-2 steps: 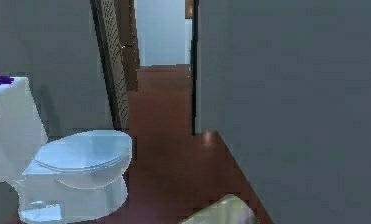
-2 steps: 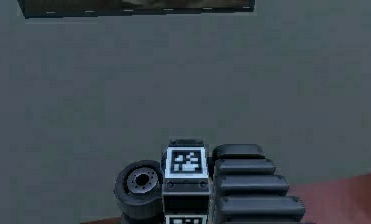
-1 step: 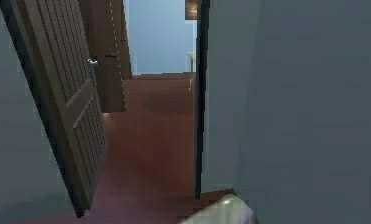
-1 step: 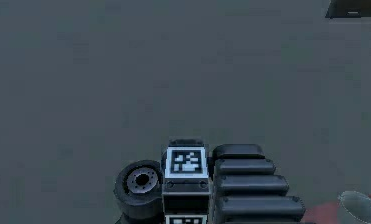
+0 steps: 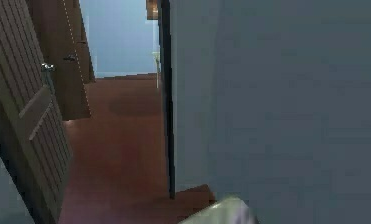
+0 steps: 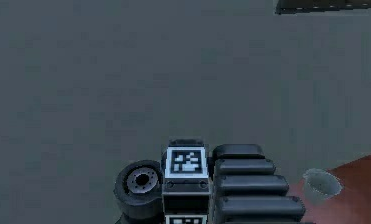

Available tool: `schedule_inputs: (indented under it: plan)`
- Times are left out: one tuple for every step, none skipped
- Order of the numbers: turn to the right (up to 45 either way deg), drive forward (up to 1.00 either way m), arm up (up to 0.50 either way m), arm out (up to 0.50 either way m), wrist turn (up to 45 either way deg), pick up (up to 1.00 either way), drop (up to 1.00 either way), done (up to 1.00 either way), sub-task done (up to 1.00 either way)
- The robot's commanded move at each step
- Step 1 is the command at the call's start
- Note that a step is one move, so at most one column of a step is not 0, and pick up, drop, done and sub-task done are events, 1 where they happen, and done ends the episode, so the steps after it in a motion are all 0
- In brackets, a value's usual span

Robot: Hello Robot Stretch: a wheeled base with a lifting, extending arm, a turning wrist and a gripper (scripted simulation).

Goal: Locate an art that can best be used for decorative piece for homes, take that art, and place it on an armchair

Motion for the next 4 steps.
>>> schedule_inputs:
  plan:
    - [0.0,0.20,0.00,0.00,0.0,0.00,0.00,0.00,0.00]
    - [-18.0,0.00,0.00,0.00,0.0,0.00,0.00,0.00,0.00]
    - [0.0,1.00,0.00,0.00,0.0,0.00,0.00,0.00,0.00]
    - [3.0,0.00,0.00,0.00,0.0,0.00,0.00,0.00,0.00]
